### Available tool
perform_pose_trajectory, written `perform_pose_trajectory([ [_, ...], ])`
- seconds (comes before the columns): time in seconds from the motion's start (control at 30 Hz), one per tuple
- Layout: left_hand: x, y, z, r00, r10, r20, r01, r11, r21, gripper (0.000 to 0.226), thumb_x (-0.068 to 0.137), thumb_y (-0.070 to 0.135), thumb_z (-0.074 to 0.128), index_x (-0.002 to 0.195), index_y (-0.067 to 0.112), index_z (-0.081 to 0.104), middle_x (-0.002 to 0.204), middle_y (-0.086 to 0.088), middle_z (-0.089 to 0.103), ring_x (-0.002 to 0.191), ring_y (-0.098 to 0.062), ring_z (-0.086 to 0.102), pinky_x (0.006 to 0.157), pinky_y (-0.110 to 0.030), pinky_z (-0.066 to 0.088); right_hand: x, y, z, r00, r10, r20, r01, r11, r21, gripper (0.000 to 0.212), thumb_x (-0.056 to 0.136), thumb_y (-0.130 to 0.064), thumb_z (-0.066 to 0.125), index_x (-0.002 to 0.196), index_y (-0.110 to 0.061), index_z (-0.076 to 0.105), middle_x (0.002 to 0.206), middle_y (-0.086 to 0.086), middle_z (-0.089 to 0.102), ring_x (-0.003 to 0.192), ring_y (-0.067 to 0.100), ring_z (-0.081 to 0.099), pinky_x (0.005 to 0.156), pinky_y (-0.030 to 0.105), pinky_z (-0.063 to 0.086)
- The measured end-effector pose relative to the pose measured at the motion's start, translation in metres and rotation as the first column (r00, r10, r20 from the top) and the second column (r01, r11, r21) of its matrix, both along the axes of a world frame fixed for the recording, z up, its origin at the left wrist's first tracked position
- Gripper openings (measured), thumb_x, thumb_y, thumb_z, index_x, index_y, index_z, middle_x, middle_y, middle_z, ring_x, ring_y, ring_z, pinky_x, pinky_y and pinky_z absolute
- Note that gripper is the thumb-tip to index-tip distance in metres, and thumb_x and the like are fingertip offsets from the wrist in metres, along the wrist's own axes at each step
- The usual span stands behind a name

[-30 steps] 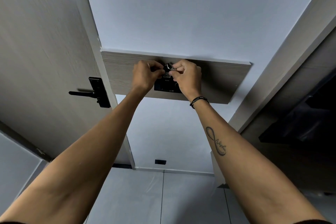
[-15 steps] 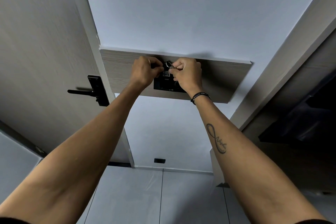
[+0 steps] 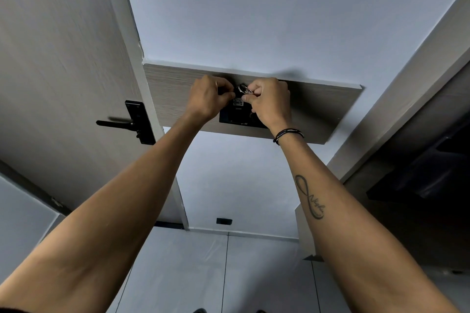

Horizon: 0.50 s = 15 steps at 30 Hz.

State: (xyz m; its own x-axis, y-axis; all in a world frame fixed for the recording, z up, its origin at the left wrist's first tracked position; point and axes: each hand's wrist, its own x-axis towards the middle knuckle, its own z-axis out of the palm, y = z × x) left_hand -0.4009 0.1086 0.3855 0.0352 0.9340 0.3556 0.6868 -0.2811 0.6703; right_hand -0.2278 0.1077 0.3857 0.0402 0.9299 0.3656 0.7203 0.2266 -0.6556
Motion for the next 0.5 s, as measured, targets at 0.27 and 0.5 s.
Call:
perform_pose_trajectory([
  [0.27,0.002,0.001,-0.001,0.996,0.009,-0.091,-0.007,1.0,0.019,0.02,0.092,0.023,0.075,0.108,0.015,0.083,0.108,-0.008,0.083,0.102,-0.03,0.075,0.088,-0.035,0.054,0.003,0.003,0.005,0.998,0.012,0.065,-0.014,1.0,0.023,0.007,0.09,-0.021,0.083,0.089,-0.014,0.08,0.088,0.008,0.083,0.076,0.035,0.079,0.078,0.053,0.065],
  [0.5,0.007,-0.004,-0.01,0.994,0.015,-0.109,-0.008,0.998,0.066,0.017,0.092,0.023,0.073,0.103,0.015,0.083,0.103,-0.007,0.081,0.097,-0.032,0.073,0.08,-0.037,0.049,0.0,0.012,0.018,0.989,-0.011,0.15,-0.001,0.997,0.078,0.005,0.092,-0.015,0.079,0.087,-0.013,0.079,0.089,0.011,0.081,0.079,0.039,0.077,0.075,0.05,0.065],
])
